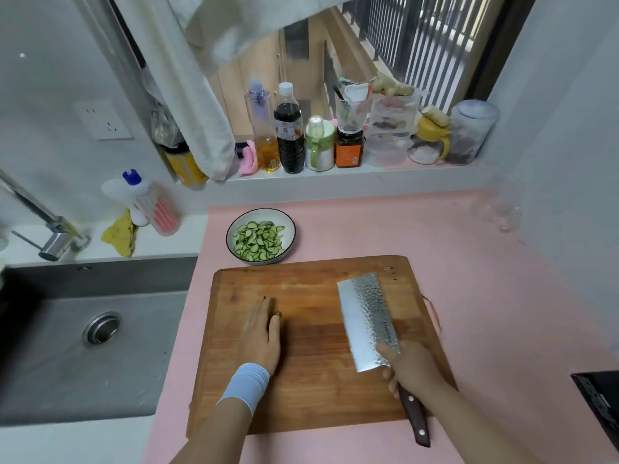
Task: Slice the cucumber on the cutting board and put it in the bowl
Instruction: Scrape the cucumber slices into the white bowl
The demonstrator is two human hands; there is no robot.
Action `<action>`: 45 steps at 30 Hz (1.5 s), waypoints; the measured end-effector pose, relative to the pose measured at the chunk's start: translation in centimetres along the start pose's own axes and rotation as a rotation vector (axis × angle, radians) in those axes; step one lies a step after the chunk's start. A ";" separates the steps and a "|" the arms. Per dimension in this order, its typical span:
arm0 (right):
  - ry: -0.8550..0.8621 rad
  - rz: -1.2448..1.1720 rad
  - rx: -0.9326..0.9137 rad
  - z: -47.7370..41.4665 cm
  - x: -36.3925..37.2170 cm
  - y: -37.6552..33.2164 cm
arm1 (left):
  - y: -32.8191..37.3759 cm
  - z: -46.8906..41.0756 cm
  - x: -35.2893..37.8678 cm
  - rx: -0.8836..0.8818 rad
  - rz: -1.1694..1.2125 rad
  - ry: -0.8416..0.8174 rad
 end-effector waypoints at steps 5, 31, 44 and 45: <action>-0.045 -0.009 0.011 -1.3 4.4 -0.9 | -0.8 1.1 -1.8 -0.005 -0.012 0.043; -0.130 0.017 0.058 -4.2 20.2 -4.3 | -1.7 -0.2 -2.7 0.175 -0.024 -0.268; -0.115 -0.193 -0.048 -0.4 13.7 -6.3 | -1.7 -2.4 -8.8 0.047 0.062 0.016; -0.096 -0.185 -0.053 0.0 12.3 -6.2 | -2.5 -2.2 -8.0 0.010 -0.017 -0.021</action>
Point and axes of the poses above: each hand's wrist, its own z-axis away from the middle knuckle, its own x-axis out of the palm, y = z × x, the point moved 6 cm from there along -z, towards the middle knuckle, and after that the axes turned 15 degrees about -y, right-handed, at the moved point
